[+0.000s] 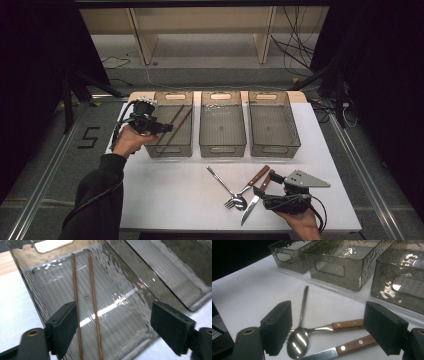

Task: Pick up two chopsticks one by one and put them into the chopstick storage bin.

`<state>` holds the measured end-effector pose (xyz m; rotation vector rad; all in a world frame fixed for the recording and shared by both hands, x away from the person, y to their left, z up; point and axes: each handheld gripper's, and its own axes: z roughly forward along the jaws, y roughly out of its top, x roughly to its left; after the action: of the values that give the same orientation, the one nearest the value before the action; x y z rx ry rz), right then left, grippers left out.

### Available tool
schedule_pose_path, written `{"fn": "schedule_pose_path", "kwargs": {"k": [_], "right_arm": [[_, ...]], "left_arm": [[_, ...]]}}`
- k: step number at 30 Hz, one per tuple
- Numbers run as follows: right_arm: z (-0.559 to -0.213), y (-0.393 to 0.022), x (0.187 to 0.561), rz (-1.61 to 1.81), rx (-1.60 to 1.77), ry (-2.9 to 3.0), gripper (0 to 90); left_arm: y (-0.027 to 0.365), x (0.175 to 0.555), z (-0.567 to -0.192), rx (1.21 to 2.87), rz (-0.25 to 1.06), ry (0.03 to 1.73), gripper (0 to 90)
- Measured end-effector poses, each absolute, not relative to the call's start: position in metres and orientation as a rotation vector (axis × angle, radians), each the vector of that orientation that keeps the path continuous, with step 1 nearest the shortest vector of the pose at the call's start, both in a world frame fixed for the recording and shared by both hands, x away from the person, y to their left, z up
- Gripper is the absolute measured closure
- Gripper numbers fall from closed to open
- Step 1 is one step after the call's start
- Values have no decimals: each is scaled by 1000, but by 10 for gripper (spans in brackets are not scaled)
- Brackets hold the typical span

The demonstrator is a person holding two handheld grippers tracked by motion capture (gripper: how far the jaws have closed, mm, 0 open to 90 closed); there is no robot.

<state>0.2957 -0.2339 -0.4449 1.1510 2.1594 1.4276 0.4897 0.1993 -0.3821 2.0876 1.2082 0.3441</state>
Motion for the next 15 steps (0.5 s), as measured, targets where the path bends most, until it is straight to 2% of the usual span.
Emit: {"fn": "schedule_pose_path", "kwargs": {"k": [15], "right_arm": [[-432, -226, 303, 1415, 1132, 2187, 240]], "left_arm": [[203, 439, -398, 2027, 325, 1160, 159]]}}
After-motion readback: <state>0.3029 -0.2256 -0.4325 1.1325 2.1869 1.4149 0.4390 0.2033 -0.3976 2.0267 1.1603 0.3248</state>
